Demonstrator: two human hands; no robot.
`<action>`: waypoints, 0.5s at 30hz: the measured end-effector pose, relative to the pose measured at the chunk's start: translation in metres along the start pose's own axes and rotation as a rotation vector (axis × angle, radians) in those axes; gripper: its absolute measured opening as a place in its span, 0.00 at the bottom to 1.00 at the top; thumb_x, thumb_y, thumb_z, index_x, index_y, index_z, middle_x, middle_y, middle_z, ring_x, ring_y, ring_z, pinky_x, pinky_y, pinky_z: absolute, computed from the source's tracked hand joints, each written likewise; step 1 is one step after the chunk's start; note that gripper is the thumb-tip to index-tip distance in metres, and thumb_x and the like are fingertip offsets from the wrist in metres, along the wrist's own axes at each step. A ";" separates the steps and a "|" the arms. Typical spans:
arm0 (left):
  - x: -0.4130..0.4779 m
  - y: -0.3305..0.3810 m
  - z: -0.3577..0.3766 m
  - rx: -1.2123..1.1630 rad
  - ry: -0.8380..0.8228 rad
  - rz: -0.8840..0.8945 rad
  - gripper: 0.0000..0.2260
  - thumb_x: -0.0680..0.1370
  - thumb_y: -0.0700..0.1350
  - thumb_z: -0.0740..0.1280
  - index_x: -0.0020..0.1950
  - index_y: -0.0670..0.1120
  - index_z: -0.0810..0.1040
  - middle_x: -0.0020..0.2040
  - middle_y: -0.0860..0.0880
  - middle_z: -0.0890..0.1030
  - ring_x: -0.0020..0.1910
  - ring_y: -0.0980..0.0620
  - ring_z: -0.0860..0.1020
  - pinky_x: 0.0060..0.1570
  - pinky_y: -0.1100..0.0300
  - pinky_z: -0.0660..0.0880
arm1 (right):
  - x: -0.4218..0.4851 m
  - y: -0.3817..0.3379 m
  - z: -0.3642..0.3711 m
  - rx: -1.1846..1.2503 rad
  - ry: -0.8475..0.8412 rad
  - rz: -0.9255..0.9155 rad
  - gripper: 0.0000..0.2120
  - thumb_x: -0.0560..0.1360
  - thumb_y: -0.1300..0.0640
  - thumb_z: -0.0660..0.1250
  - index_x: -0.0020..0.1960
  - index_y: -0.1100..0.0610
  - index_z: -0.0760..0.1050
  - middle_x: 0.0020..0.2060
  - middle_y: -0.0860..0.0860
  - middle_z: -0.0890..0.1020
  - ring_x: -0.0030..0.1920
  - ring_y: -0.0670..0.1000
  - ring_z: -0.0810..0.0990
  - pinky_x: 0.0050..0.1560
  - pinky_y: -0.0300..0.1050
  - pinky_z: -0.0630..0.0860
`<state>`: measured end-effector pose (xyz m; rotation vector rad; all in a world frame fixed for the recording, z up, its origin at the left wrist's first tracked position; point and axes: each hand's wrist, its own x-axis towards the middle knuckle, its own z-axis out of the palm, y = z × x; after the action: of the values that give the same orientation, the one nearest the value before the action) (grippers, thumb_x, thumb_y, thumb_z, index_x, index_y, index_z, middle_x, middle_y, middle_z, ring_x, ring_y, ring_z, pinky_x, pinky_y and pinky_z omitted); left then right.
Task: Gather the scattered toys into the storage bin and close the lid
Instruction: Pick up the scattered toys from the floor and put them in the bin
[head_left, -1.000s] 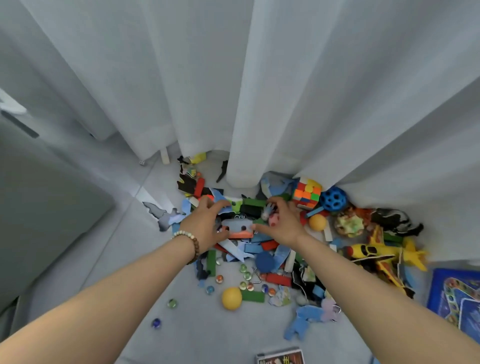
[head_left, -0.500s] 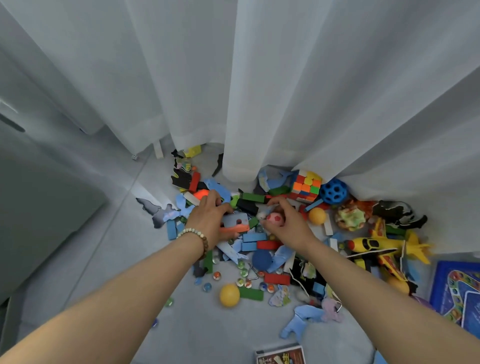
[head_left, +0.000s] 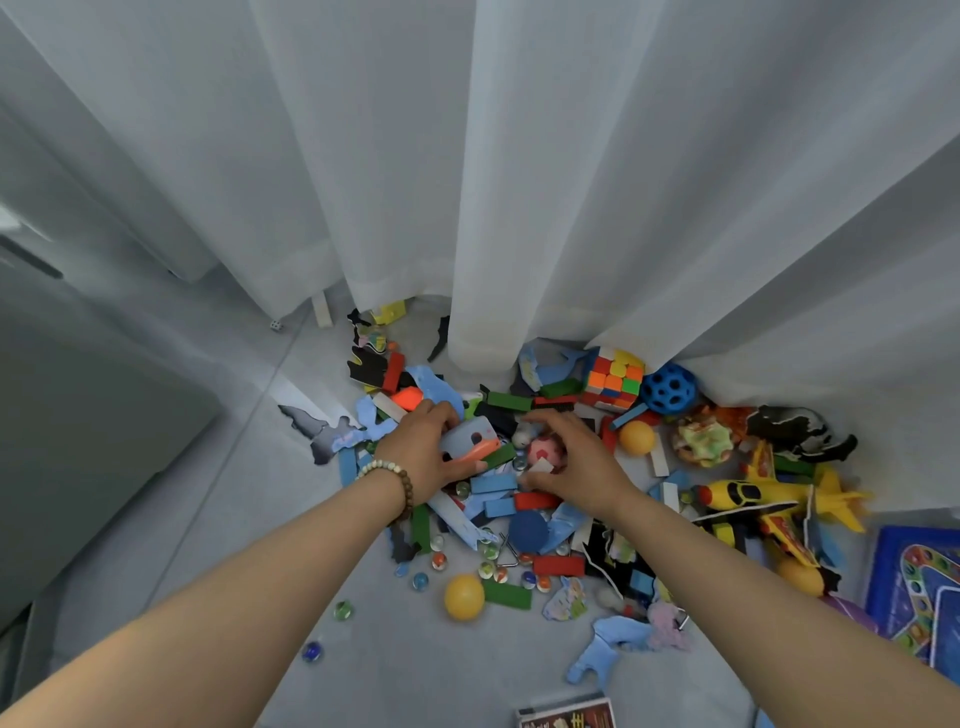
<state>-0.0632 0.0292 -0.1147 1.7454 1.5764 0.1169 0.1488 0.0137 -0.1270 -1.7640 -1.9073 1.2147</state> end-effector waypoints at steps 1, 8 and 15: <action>0.000 0.000 0.000 -0.004 0.006 -0.001 0.20 0.70 0.55 0.72 0.54 0.47 0.70 0.49 0.49 0.70 0.45 0.51 0.70 0.45 0.59 0.69 | 0.001 -0.001 0.000 -0.033 -0.021 -0.007 0.30 0.66 0.55 0.76 0.65 0.51 0.69 0.52 0.47 0.70 0.55 0.49 0.72 0.46 0.31 0.66; -0.004 0.004 -0.010 -0.064 -0.029 -0.059 0.20 0.70 0.57 0.71 0.53 0.49 0.67 0.46 0.48 0.75 0.40 0.50 0.75 0.42 0.55 0.75 | 0.000 -0.002 -0.010 0.144 0.102 0.048 0.20 0.66 0.56 0.77 0.54 0.49 0.71 0.52 0.48 0.76 0.52 0.49 0.75 0.50 0.39 0.74; -0.036 0.045 -0.096 -0.241 0.040 0.046 0.14 0.76 0.52 0.65 0.51 0.44 0.67 0.35 0.51 0.71 0.30 0.55 0.69 0.29 0.61 0.70 | -0.021 -0.084 -0.084 0.148 0.074 0.004 0.19 0.67 0.55 0.76 0.52 0.47 0.71 0.49 0.43 0.75 0.46 0.44 0.77 0.39 0.31 0.73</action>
<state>-0.0868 0.0454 -0.0065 1.5987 1.4840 0.3522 0.1541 0.0348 -0.0082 -1.7130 -1.7270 1.2393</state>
